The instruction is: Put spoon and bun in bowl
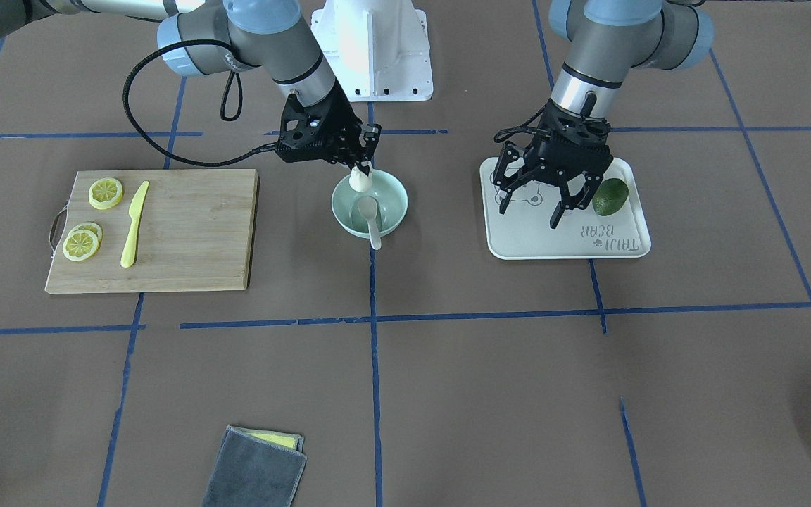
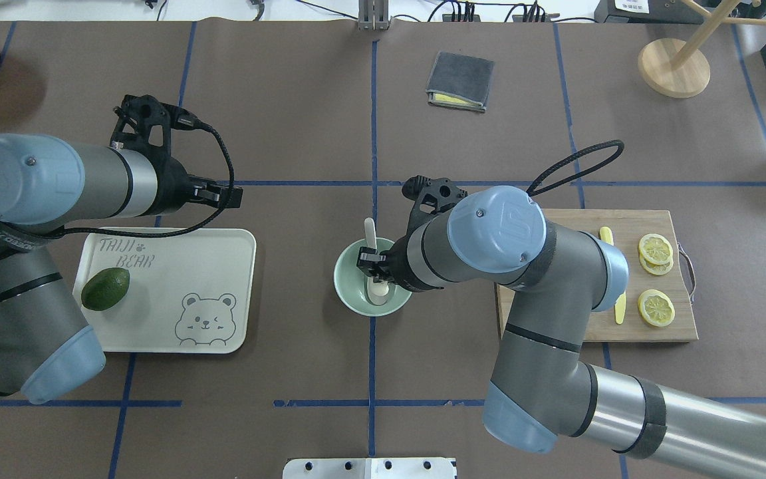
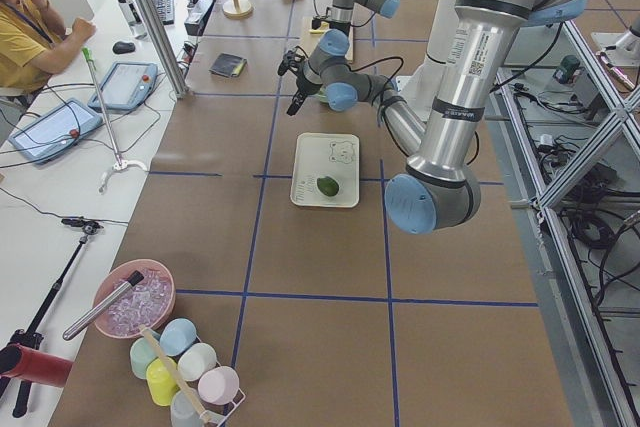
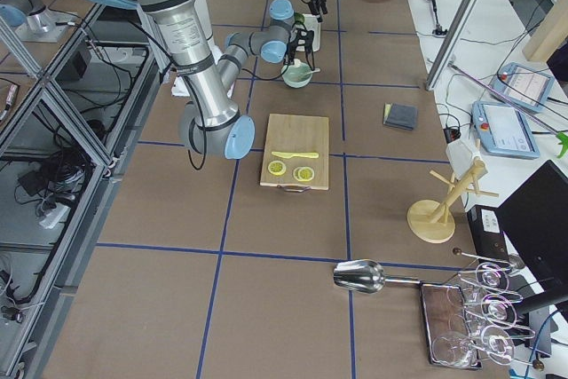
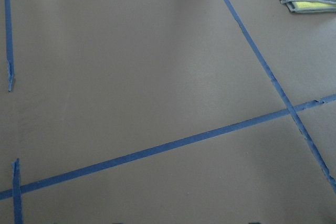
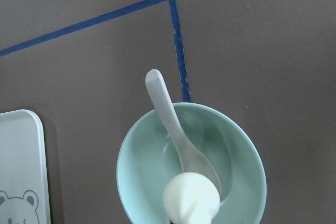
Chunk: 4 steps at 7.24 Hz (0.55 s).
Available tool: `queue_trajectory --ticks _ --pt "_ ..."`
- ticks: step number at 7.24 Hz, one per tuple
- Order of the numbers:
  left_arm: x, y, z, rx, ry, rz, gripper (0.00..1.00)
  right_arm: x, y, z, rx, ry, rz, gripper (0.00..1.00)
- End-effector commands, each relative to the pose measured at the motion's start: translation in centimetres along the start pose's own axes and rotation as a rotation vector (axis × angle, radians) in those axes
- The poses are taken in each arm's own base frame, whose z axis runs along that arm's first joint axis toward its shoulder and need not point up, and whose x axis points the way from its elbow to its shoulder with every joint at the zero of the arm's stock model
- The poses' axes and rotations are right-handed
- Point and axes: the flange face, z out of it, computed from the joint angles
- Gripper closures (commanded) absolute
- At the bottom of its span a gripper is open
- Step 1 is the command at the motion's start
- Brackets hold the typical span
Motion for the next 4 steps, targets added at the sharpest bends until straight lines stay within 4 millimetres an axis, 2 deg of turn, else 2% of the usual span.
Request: queue_trajectory --ticks 1,2,3,4 --pt "-0.04 0.01 0.10 0.000 -0.002 -0.002 0.16 -0.68 -0.26 0.49 0.019 0.000 0.023 0.68" --pt "-0.05 -0.01 0.10 0.001 -0.003 -0.005 0.16 -0.62 -0.32 0.62 0.022 0.003 0.023 0.55" --pt "0.02 -0.06 0.08 0.002 -0.002 -0.007 0.16 -0.52 -0.38 0.83 0.022 0.007 0.025 0.50" --pt "-0.02 -0.04 0.15 0.001 -0.003 -0.008 0.16 -0.57 -0.48 0.86 0.031 0.007 0.025 0.50"
